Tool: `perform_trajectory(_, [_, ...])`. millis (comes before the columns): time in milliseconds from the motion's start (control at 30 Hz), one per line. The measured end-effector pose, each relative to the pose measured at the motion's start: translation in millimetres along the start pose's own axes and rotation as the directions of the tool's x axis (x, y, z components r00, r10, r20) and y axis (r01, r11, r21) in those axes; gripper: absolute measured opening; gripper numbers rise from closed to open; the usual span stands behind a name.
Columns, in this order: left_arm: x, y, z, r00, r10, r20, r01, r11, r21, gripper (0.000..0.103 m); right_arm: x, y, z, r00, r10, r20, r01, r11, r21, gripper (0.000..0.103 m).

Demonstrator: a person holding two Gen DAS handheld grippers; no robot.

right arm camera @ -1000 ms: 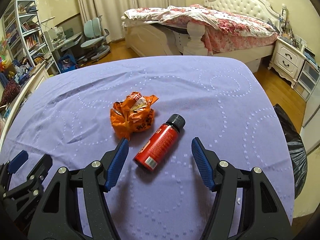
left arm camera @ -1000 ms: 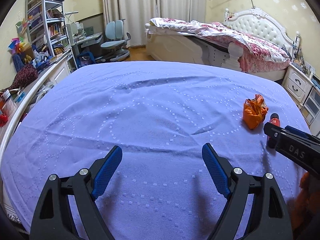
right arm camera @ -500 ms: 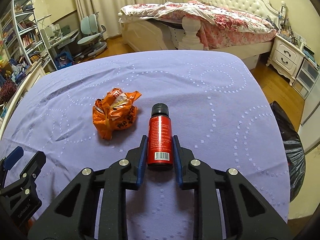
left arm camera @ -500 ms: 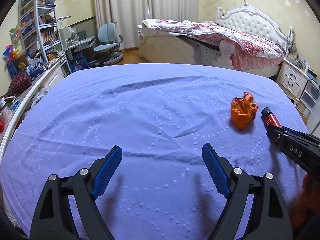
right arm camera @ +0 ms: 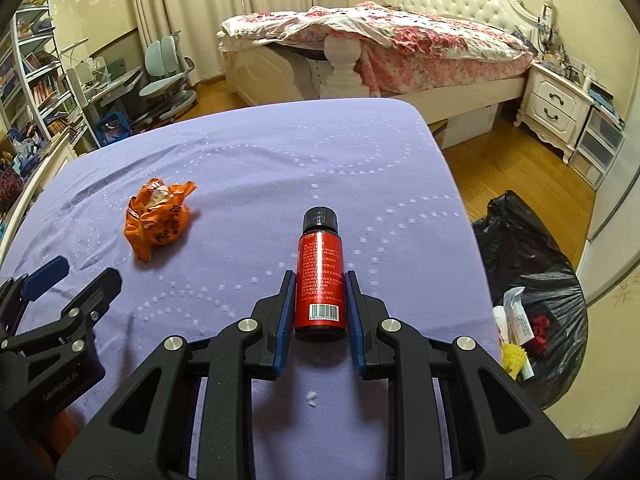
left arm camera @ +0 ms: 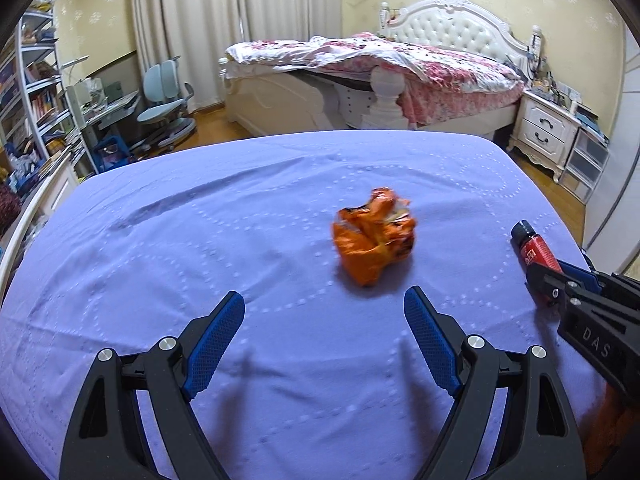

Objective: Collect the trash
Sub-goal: 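Grasp the crumpled orange wrapper with the left gripper, then lift the orange wrapper with the left gripper while the right carries the red bottle toward the bin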

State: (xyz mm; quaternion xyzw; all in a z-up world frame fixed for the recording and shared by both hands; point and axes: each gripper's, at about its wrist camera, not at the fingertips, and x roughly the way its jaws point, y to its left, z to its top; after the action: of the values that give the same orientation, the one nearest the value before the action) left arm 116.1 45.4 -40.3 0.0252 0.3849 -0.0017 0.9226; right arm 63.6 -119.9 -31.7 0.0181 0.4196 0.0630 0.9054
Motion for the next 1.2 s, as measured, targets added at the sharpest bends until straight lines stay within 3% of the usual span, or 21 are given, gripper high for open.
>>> perform_trajectory(500, [32, -13, 28, 0.999, -0.030, -0.041, 0.028, 0.999, -0.029, 0.082, 3, -15, 3, 1.000, 0.016, -0.001, -0.016, 1.000, 0.001, 0.023])
perform_trajectory(533, [33, -14, 29, 0.999, -0.032, -0.044, 0.030, 0.999, -0.029, 0.080, 2, -14, 2, 1.000, 0.016, -0.001, -0.016, 1.000, 0.002, 0.024])
perform_trajectory(600, [35, -14, 28, 0.997, -0.042, -0.058, 0.041, 0.999, -0.026, 0.059, 3, -15, 3, 1.000, 0.012, -0.001, -0.012, 1.000, 0.000, 0.024])
perform_trajectory(633, [38, -14, 28, 0.996, -0.054, -0.074, 0.053, 0.998, -0.027, 0.055, 3, -14, 4, 1.000, 0.012, -0.001, -0.012, 1.000, -0.002, 0.024])
perform_trajectory(800, [33, -10, 25, 0.994, -0.085, -0.069, 0.083, 0.996, -0.039, 0.054, 4, -13, 4, 1.000, 0.009, 0.000, -0.009, 1.000, -0.005, 0.024])
perform_trajectory(1200, [0, -10, -3, 0.998, -0.044, -0.040, 0.044, 0.999, -0.019, 0.054, -4, -7, -10, 1.000, 0.019, 0.002, -0.019, 1.000, -0.020, 0.024])
